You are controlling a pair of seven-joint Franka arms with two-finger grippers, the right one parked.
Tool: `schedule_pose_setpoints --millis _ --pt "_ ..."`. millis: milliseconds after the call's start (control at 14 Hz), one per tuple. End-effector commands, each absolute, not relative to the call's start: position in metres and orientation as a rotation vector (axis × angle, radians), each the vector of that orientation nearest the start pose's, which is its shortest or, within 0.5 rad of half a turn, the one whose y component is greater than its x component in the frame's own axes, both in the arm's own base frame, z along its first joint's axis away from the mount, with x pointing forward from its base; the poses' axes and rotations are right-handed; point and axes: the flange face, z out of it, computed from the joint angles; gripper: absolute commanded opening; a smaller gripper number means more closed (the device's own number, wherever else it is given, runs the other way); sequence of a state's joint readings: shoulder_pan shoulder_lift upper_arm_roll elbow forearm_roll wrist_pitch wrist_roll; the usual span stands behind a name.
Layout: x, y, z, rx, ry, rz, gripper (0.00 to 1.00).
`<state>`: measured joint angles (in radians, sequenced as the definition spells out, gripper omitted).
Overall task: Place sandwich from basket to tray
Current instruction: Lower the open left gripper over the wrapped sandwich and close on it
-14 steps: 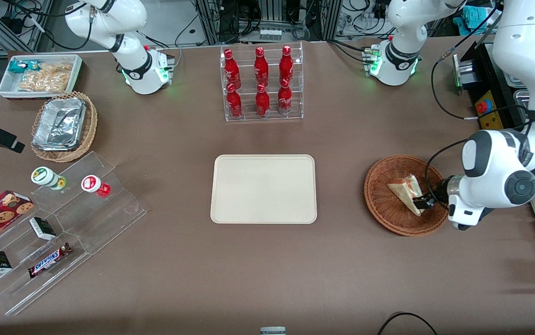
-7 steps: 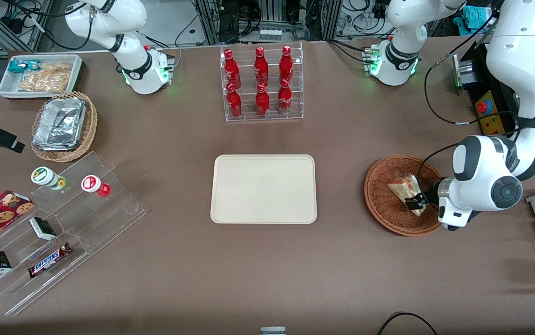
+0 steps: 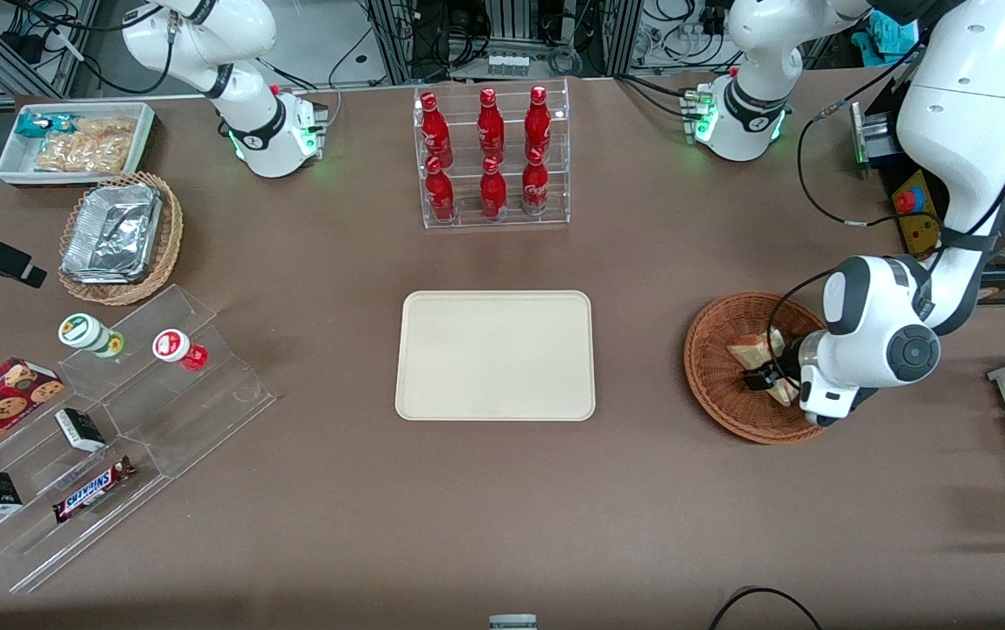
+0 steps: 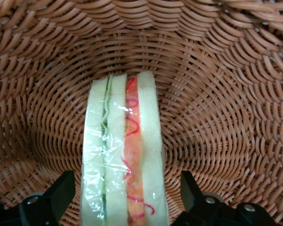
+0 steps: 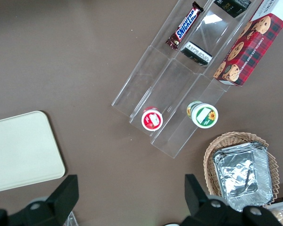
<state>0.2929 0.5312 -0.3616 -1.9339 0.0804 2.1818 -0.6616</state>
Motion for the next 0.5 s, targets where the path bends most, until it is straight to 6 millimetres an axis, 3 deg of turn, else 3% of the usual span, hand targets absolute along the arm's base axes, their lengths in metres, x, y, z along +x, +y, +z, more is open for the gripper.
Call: schedule_pose_setpoints --millis 0,286,429 --pt "0.594 -0.034 0.216 -3.015 -0.896 0.405 0.34" --pt "0.602 -0.033 0.234 -3.033 -0.872 0.355 0.26" --pt "0.610 -0.037 0.255 -3.035 -0.850 0.331 0.26"
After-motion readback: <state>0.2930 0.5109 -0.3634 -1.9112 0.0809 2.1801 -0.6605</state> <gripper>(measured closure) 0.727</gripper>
